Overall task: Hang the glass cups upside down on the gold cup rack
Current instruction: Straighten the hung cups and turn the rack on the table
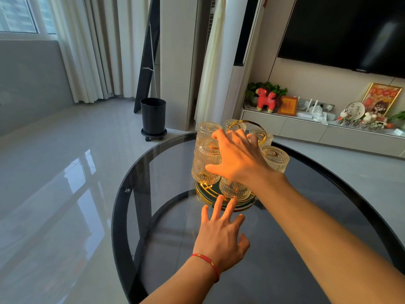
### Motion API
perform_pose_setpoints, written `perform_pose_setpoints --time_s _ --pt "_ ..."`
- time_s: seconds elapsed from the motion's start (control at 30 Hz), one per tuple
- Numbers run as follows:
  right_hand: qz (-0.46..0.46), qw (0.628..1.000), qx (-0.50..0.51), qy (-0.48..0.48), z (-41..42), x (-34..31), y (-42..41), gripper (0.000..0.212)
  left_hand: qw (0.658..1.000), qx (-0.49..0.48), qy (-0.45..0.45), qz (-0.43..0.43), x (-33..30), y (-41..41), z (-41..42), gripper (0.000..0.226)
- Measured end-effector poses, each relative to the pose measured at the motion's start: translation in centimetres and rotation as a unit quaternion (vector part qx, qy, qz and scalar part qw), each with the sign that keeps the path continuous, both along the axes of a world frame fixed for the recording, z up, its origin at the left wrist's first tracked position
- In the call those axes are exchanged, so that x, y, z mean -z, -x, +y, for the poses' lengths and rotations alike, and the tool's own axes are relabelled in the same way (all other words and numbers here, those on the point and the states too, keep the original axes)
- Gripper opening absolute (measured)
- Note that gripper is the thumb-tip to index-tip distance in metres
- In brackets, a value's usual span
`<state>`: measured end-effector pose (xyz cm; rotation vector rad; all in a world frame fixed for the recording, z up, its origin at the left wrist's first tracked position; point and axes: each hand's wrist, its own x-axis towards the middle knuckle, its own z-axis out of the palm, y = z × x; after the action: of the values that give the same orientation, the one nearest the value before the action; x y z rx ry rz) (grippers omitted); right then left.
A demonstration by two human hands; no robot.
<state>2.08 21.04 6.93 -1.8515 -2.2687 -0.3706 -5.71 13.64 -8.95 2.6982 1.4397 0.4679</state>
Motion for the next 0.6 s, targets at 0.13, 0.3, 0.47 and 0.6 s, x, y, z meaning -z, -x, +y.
perform_pose_setpoints --time_s 0.13,0.3,0.47,0.6 --pt "-0.011 1.000 -0.014 -0.005 -0.2 0.2 -0.2 0.077 1.000 0.001 -0.006 -0.002 0.1 0.0 0.0 0.055" --pt "0.067 0.997 -0.040 -0.008 -1.4 -0.6 -2.3 0.102 1.000 0.000 -0.011 -0.008 0.3 0.1 0.2 0.054" --pt "0.064 0.998 -0.015 0.002 -2.2 -1.2 -6.4 0.117 1.000 -0.003 -0.004 0.002 0.5 -0.1 0.3 0.056" --pt "0.027 0.998 -0.022 0.046 -2.5 0.2 -7.6 0.118 1.000 -0.002 0.001 0.008 0.5 -0.1 0.3 0.058"
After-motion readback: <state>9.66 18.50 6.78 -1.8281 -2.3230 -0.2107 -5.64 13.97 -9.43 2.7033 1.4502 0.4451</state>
